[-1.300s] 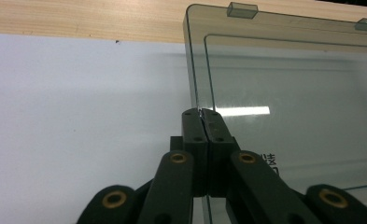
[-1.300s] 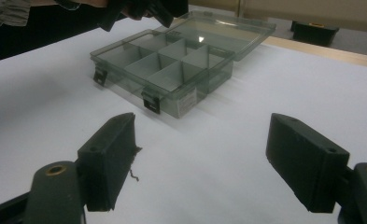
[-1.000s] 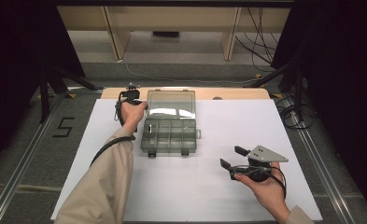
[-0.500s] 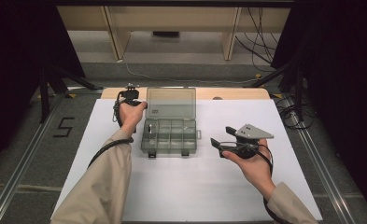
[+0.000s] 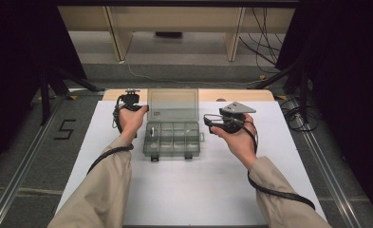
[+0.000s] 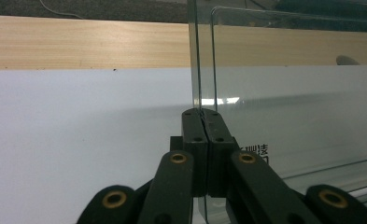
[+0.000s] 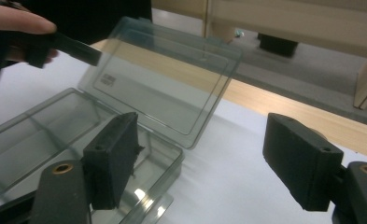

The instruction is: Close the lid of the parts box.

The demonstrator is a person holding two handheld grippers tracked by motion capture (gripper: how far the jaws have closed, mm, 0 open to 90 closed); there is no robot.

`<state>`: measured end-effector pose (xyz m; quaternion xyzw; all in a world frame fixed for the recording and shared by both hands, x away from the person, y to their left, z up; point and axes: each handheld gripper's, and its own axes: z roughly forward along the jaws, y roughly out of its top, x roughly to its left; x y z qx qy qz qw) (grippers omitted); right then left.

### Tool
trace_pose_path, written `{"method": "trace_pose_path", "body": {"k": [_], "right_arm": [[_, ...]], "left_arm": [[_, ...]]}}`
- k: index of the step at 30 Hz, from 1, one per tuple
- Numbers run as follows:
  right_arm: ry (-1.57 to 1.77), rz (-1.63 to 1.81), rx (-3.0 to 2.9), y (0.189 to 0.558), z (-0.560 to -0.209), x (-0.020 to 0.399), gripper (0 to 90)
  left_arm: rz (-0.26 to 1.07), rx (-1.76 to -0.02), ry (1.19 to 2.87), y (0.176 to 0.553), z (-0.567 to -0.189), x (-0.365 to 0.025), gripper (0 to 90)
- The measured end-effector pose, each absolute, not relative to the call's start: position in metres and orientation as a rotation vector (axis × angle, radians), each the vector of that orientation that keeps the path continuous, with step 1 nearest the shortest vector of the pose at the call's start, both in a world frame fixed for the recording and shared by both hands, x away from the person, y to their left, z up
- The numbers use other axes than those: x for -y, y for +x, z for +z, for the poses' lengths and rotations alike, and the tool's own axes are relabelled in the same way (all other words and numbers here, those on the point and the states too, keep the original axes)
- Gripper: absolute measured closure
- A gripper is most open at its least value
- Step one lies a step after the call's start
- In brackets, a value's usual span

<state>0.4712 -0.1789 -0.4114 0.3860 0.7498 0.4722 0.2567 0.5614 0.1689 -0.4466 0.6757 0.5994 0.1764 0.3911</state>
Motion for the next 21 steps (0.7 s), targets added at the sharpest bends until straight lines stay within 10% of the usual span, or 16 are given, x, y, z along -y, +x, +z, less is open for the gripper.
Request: {"method": "trace_pose_path", "body": {"k": [21], "right_arm": [[1.175, 1.145, -2.051, 0.544, -0.433, 0.142, 45.9]], "left_arm": [[0.466, -1.453, 1.680, 0.550, -0.444, -0.172, 88.9]]}}
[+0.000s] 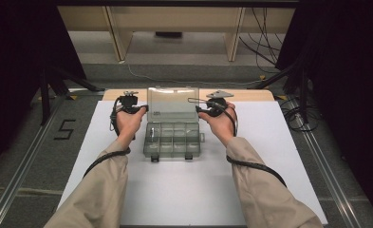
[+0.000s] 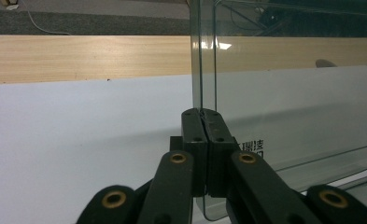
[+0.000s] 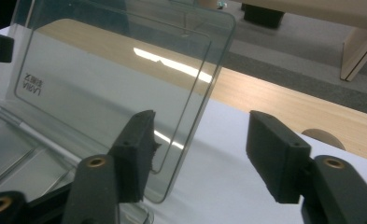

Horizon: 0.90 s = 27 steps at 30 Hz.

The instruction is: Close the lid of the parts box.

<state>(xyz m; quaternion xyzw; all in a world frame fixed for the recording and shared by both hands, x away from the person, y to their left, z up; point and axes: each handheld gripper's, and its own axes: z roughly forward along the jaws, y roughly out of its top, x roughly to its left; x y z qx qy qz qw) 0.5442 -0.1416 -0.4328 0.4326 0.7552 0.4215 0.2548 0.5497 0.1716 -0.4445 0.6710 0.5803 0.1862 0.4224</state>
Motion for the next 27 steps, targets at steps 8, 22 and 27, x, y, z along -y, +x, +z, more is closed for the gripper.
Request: {"method": "trace_pose_path", "body": {"k": [8, 22, 27], "right_arm": [[1.199, 1.127, -2.059, 0.557, -0.435, 0.135, 55.9], [1.290, 1.141, -2.028, 0.562, -0.439, 0.125, 70.5], [1.320, 1.150, -1.997, 0.563, -0.441, 0.125, 75.1]], "left_arm": [[0.465, -1.436, 1.696, 0.547, -0.443, -0.173, 89.0], [0.479, -1.403, 1.680, 0.545, -0.442, -0.172, 89.0], [0.487, -1.389, 1.725, 0.543, -0.441, -0.174, 89.0]]}}
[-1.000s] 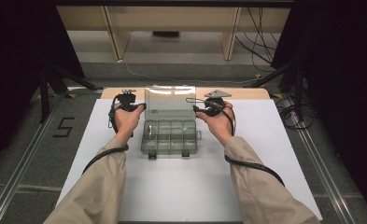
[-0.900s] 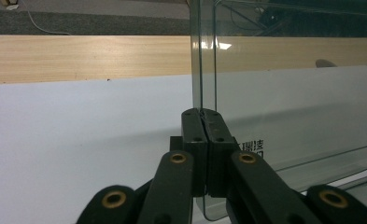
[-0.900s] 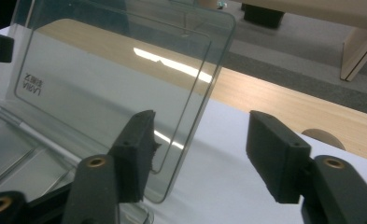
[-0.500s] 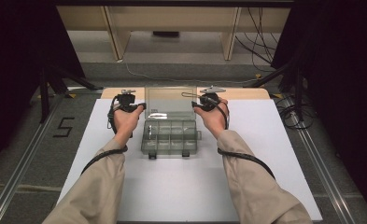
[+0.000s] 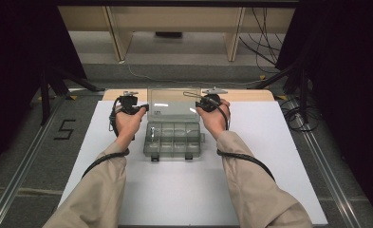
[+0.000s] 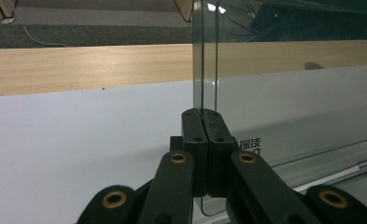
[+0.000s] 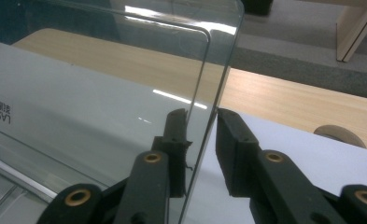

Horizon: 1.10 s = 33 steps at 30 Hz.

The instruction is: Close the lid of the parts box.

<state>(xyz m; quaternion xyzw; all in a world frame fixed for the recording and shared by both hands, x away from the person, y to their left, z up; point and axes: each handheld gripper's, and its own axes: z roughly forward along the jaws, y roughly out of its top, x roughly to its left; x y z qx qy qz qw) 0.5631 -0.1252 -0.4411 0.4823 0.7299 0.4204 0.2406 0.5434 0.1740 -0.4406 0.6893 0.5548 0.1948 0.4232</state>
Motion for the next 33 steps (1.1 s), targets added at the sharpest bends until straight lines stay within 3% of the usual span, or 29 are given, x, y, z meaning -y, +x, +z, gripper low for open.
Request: {"method": "trace_pose_path", "body": {"k": [5, 33], "right_arm": [[1.321, 1.130, -1.988, 0.563, -0.441, 0.128, 82.4], [1.484, 1.150, -1.855, 0.554, -0.440, 0.116, 88.6]], "left_arm": [[0.484, -1.399, 1.687, 0.544, -0.441, -0.172, 89.1], [0.466, -1.401, 1.665, 0.545, -0.449, -0.174, 87.8]]}}
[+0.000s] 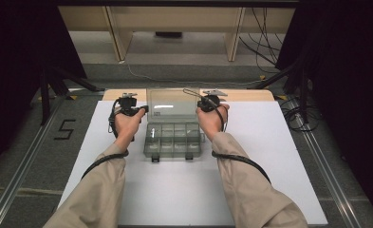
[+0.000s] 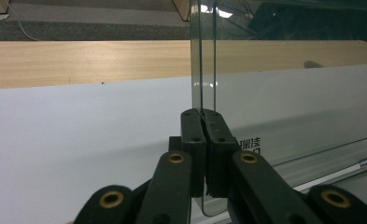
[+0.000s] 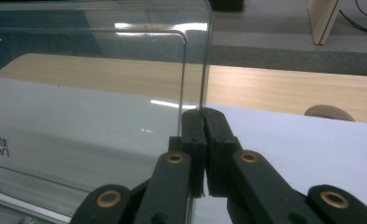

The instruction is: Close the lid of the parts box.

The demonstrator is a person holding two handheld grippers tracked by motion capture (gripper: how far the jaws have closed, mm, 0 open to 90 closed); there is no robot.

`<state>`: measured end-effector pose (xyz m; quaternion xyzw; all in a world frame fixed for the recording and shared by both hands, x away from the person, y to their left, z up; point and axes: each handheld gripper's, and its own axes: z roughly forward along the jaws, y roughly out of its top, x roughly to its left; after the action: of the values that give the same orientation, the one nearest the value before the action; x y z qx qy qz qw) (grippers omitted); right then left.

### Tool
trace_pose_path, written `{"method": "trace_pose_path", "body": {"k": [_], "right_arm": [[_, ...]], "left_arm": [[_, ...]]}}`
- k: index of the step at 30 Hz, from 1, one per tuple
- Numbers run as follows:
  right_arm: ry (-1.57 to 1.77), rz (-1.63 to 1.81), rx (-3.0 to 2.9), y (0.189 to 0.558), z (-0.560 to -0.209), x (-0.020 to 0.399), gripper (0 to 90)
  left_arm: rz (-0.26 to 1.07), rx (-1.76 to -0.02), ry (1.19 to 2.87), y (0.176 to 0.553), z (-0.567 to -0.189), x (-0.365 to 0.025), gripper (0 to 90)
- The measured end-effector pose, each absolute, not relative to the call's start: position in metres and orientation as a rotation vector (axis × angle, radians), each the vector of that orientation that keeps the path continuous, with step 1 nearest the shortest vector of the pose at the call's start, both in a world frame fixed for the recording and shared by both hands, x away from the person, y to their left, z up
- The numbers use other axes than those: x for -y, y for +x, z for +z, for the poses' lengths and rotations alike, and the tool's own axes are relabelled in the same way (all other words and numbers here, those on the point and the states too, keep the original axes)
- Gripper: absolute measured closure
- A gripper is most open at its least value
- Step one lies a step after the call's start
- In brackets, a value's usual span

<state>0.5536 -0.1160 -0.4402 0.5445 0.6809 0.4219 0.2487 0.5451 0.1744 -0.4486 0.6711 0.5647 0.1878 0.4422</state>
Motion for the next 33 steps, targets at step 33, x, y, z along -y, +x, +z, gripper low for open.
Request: {"method": "trace_pose_path", "body": {"k": [33], "right_arm": [[1.438, 1.192, -1.838, 0.538, -0.437, 0.119, 88.6]], "left_arm": [[0.575, -1.341, 1.632, 0.561, -0.406, -0.170, 86.7]]}}
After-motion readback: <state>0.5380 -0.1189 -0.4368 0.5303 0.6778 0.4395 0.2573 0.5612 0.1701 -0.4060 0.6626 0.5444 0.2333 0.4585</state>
